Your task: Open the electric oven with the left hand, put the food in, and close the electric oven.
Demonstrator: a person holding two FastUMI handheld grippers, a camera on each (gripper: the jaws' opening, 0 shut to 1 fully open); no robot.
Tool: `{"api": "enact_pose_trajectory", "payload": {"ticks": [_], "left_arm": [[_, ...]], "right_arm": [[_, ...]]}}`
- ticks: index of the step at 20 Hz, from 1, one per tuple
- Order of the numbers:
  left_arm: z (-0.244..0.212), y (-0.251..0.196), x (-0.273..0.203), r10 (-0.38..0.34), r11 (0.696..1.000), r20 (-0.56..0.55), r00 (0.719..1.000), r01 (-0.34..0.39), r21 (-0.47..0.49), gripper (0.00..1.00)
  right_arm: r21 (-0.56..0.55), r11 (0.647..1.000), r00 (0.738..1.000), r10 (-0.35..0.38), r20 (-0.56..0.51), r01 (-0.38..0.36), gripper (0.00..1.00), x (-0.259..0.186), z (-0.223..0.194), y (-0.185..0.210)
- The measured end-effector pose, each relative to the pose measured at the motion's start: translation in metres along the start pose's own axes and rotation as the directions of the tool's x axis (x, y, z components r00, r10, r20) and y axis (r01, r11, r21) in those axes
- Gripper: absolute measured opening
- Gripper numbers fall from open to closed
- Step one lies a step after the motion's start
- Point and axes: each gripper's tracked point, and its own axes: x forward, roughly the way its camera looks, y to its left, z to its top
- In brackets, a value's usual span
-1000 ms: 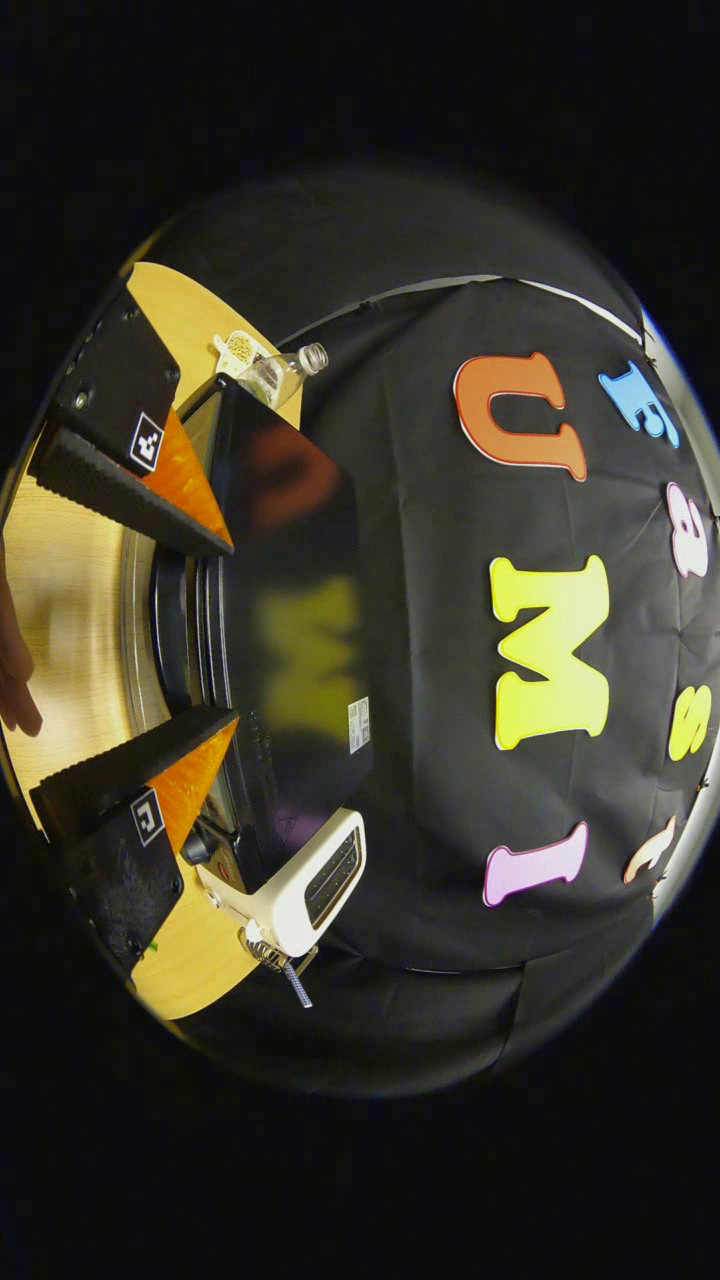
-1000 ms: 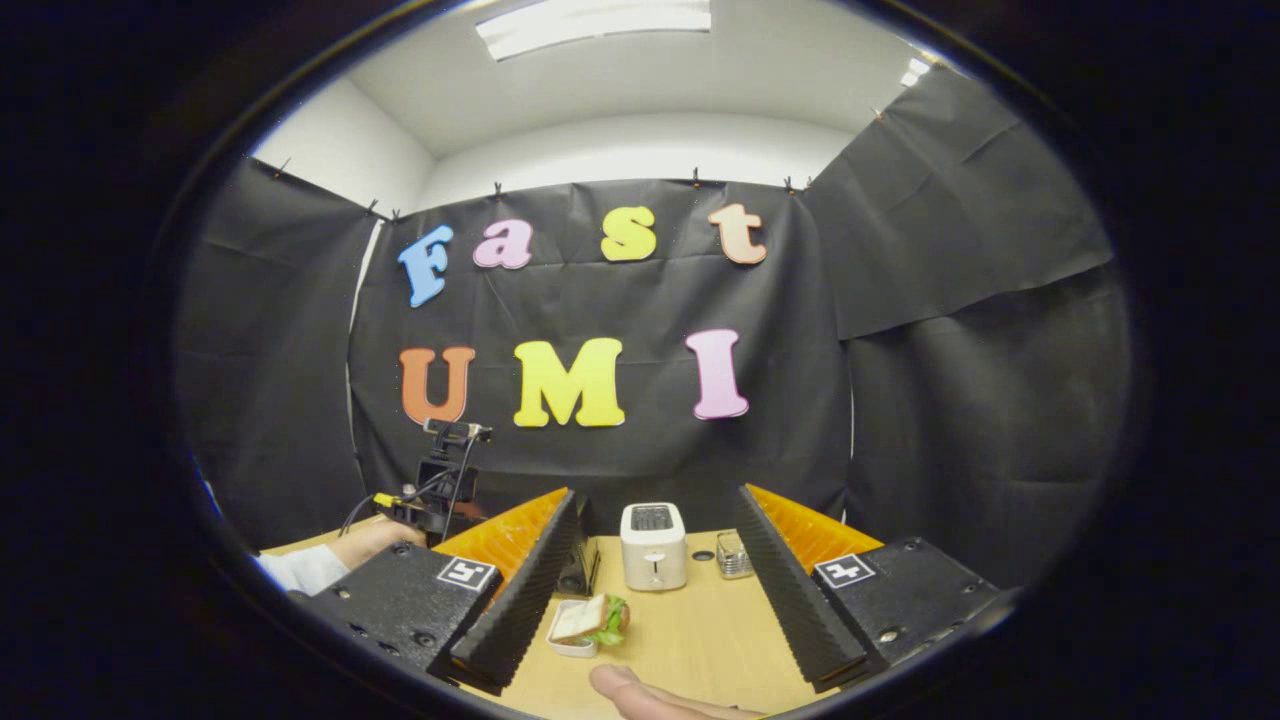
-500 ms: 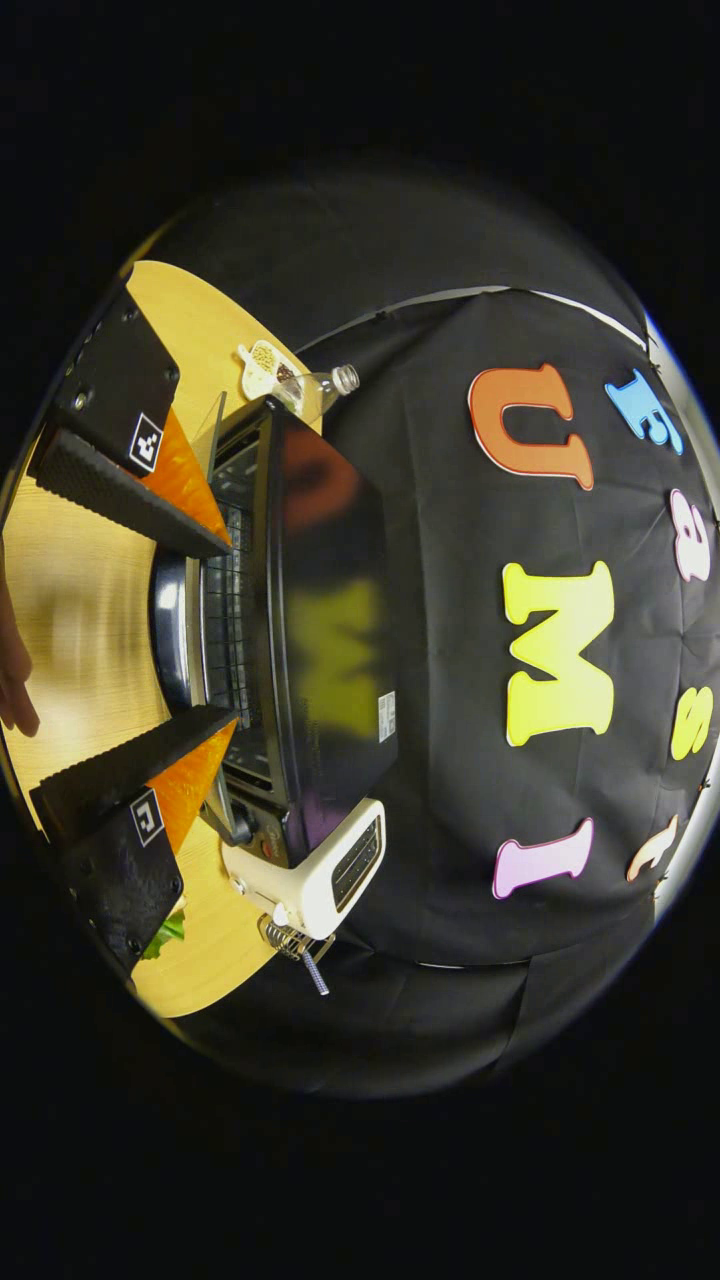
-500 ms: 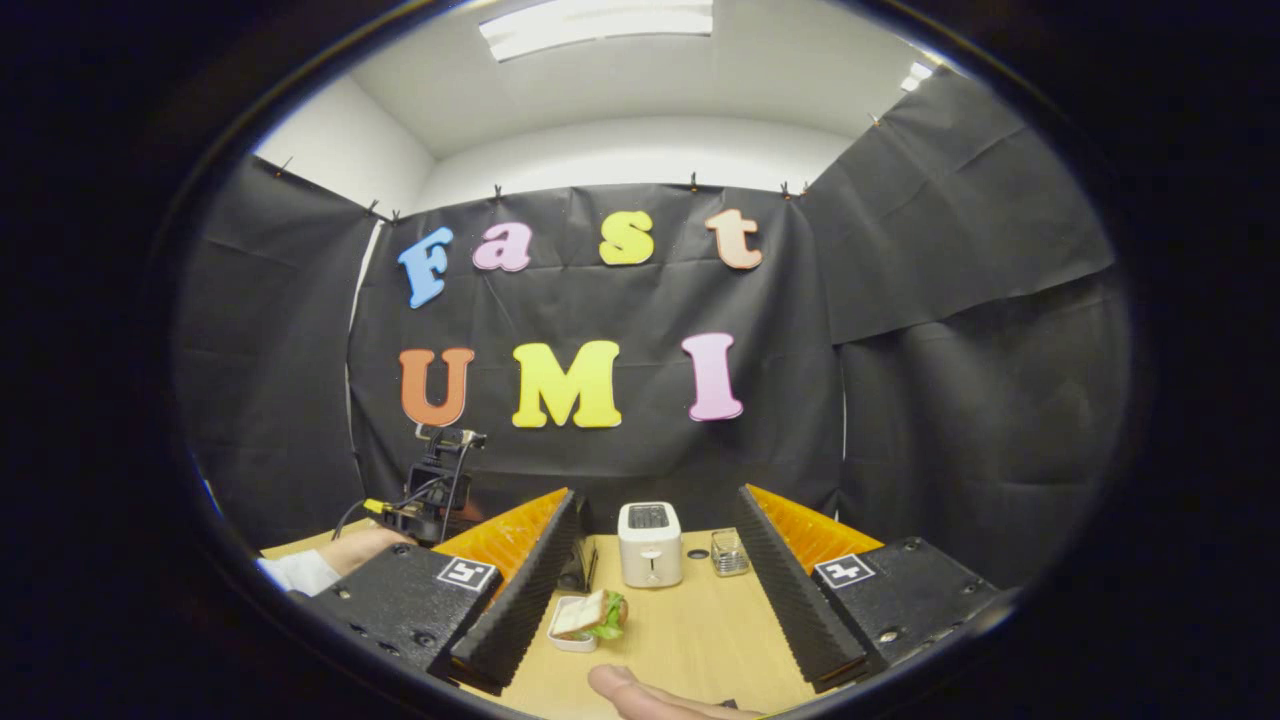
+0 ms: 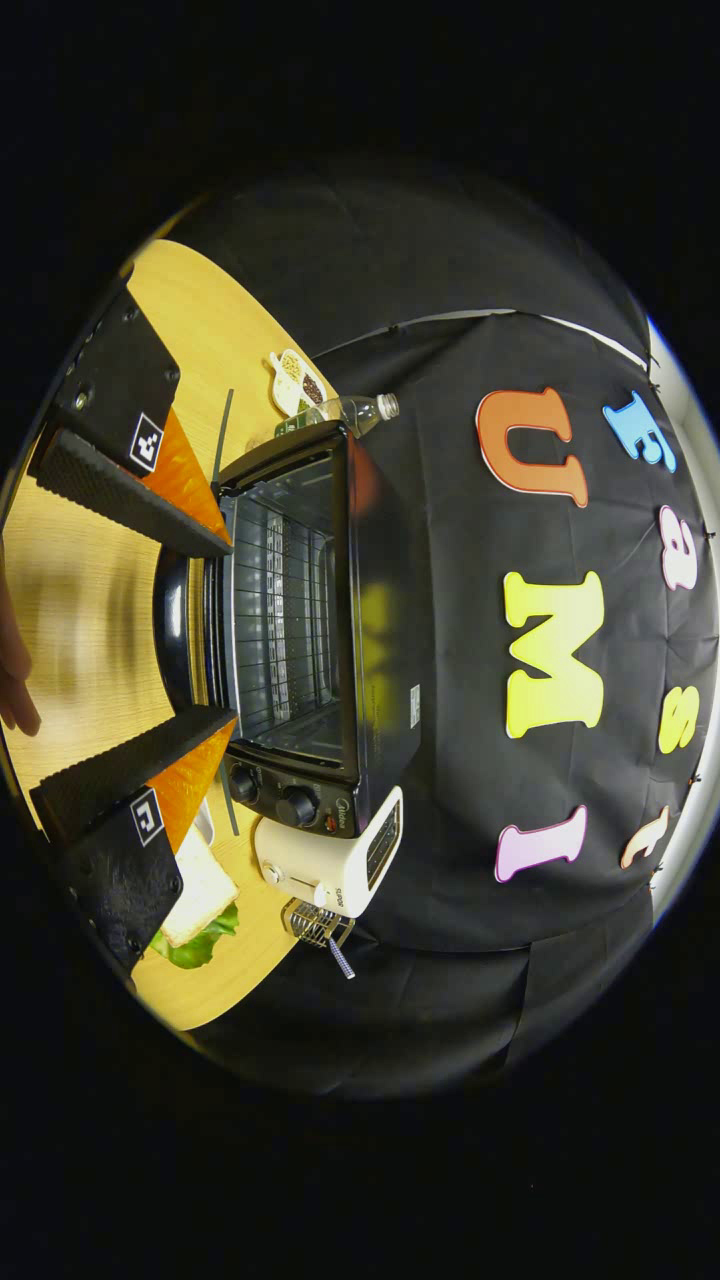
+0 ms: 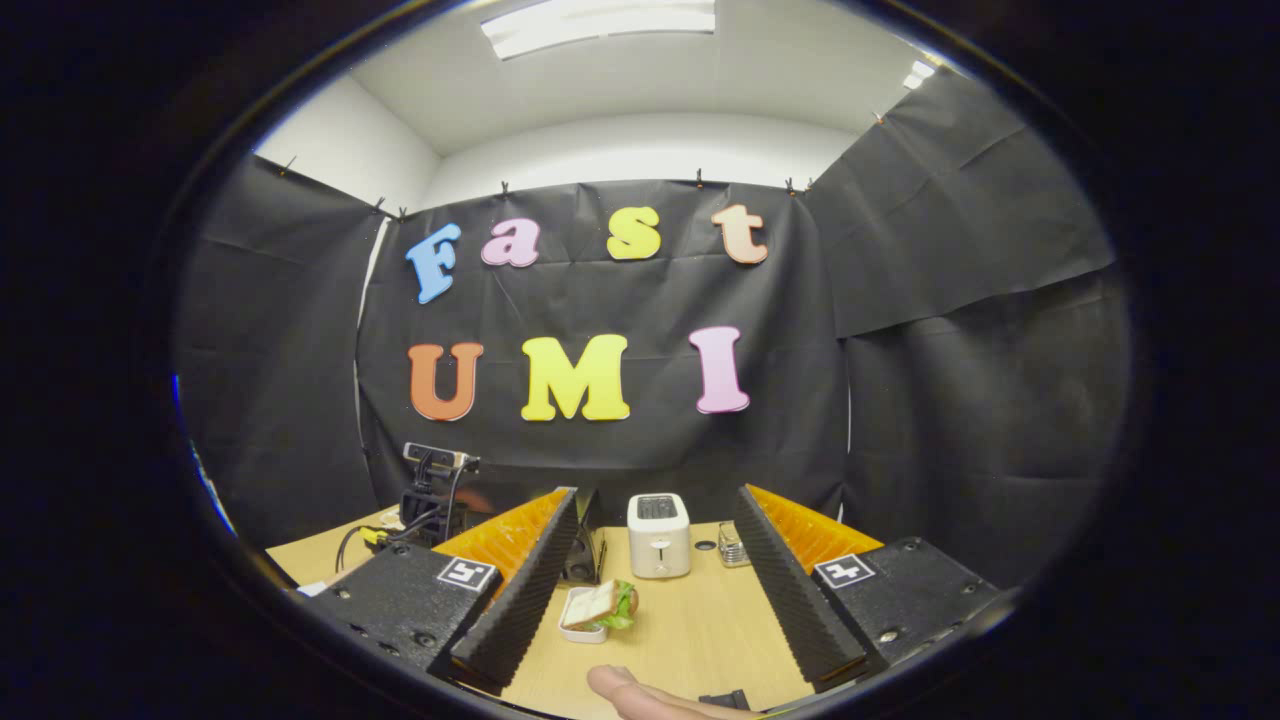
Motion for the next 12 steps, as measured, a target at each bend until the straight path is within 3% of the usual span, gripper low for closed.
{"api": "enact_pose_trajectory", "payload": {"ticks": [2,3,11,12], "left_arm": [[-0.012,-0.002,-0.005,0.001,1.000,0.011,1.000,-0.001,0.002,0.99],[-0.018,-0.003,-0.008,0.001,1.000,0.016,1.000,-0.001,0.005,0.99],[-0.080,-0.008,-0.017,0.003,1.000,0.021,1.000,-0.003,0.003,0.98],[-0.084,-0.009,-0.018,0.004,1.000,0.025,1.000,-0.004,0.004,0.98]], "right_arm": [[-0.002,1.000,1.000,0.002,-0.014,-0.002,0.90,-0.001,-0.005,0.001],[0.000,1.000,1.000,0.003,-0.019,-0.003,1.00,-0.002,-0.007,0.001],[-0.022,1.000,1.000,-0.004,-0.020,0.004,1.00,-0.005,-0.013,-0.001],[-0.036,0.999,1.000,-0.010,-0.021,0.009,0.90,-0.005,-0.014,-0.002]]}}
